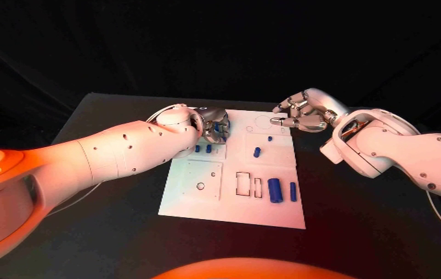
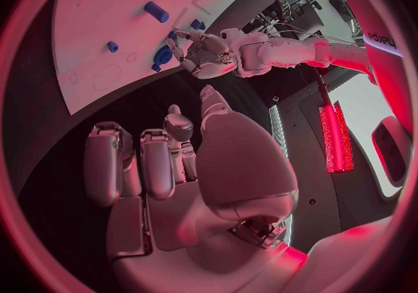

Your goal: Assemble the parts on the task board

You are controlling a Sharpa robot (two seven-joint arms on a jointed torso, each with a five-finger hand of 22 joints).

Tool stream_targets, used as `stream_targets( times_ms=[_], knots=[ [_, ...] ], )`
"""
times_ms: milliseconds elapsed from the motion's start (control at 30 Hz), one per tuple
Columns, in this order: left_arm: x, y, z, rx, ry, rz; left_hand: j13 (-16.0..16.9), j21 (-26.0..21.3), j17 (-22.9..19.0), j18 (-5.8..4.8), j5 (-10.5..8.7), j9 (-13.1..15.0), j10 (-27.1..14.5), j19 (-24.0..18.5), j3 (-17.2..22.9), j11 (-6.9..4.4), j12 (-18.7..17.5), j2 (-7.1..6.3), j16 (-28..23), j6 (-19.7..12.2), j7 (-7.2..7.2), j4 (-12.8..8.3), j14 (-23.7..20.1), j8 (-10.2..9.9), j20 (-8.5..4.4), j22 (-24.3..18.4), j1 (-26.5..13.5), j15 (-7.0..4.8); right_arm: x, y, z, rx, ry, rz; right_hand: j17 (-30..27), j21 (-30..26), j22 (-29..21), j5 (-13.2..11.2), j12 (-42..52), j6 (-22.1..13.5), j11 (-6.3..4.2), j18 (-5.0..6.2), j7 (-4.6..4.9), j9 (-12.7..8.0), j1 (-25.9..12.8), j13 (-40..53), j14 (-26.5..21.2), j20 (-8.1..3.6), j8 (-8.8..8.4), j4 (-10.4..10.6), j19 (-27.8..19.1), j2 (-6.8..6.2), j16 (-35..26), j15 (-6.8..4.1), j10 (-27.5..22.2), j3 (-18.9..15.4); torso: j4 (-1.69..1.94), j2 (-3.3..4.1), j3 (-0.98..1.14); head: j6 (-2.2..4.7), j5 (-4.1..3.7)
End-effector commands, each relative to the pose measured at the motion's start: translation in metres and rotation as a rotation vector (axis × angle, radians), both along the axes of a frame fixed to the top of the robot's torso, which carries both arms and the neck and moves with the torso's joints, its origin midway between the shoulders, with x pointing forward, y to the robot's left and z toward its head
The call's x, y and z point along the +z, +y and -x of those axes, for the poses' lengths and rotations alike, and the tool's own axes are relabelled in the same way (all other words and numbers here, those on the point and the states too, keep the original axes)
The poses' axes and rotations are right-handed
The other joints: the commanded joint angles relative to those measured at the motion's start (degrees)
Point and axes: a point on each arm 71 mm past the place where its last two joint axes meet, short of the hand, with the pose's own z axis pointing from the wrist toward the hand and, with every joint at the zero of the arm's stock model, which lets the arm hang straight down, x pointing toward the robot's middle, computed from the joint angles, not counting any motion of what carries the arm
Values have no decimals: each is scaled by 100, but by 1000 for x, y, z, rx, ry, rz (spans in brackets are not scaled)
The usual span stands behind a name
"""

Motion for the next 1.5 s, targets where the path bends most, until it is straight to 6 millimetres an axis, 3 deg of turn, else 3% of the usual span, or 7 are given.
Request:
stream_targets(
  times_ms=[33, 467, 767, 1133, 1500],
  knots=[
    [-2, -3, 1, -17, 27, -13, -16, 41, -11, -47, -4, -12, 50, 43, 59, 3, -33, 37, 31, 54, 1, -4, 25, -37, 6, 14, -22, -3, 0, 2, 1, 16, -3, 4, -5, -31, 629, 35, 0, -13, -1, 115, 19, 9, 18, 5, 235, 2, 19, 8, -45, 47, -25, -26, -19, -41, 0, 2, -1, 1, -1],
    [-5, -1, 0, -3, 41, -32, -90, 244, 3, -92, -7, -44, 352, 134, 409, -20, -232, 218, 127, 311, 21, -313, 72, -170, 3, 281, 47, -29, 0, 2, 1, 16, -4, 3, -5, -31, 629, 35, 0, -13, -1, 115, 19, 9, 18, 5, 235, 2, 19, 8, -45, 47, -25, -26, -19, -41, 0, -2, 1, -4, -13],
    [1, -1, -1, 6, 3, 49, -103, 310, 40, -104, -3, -67, 439, 157, 533, -7, -353, 202, 177, 353, 55, -507, 94, -265, -3, 365, 65, -23, 0, 2, 1, 15, -5, 3, -5, -31, 629, 35, 0, -13, -1, 115, 19, 9, 18, 5, 235, 2, 19, 8, -45, 47, -25, -26, -19, -41, 1, -4, -3, 16, -27],
    [15, 9, 2, 32, -7, 134, -104, 326, 30, -107, -4, -71, 465, 163, 548, 0, -381, 190, 179, 376, 65, -533, 96, -284, -2, 384, 29, -17, 0, -1, 0, 8, -5, 5, -5, -31, 629, 35, 0, -13, -1, 115, 19, 9, 18, 5, 235, 2, 19, 8, -45, 47, -25, -26, -19, -41, 5, -4, 0, 44, -37],
    [28, 34, 8, 66, 19, 158, -104, 350, 38, -113, -5, -74, 486, 177, 553, 1, -407, 173, 191, 394, 67, -549, 103, -302, 2, 417, -13, -16, 0, -2, 0, 4, -4, 6, -5, -31, 629, 35, 0, -13, -1, 115, 19, 9, 18, 5, 235, 2, 19, 8, -45, 47, -25, -26, -19, -41, 8, -1, 1, 51, -42]
  ],
)
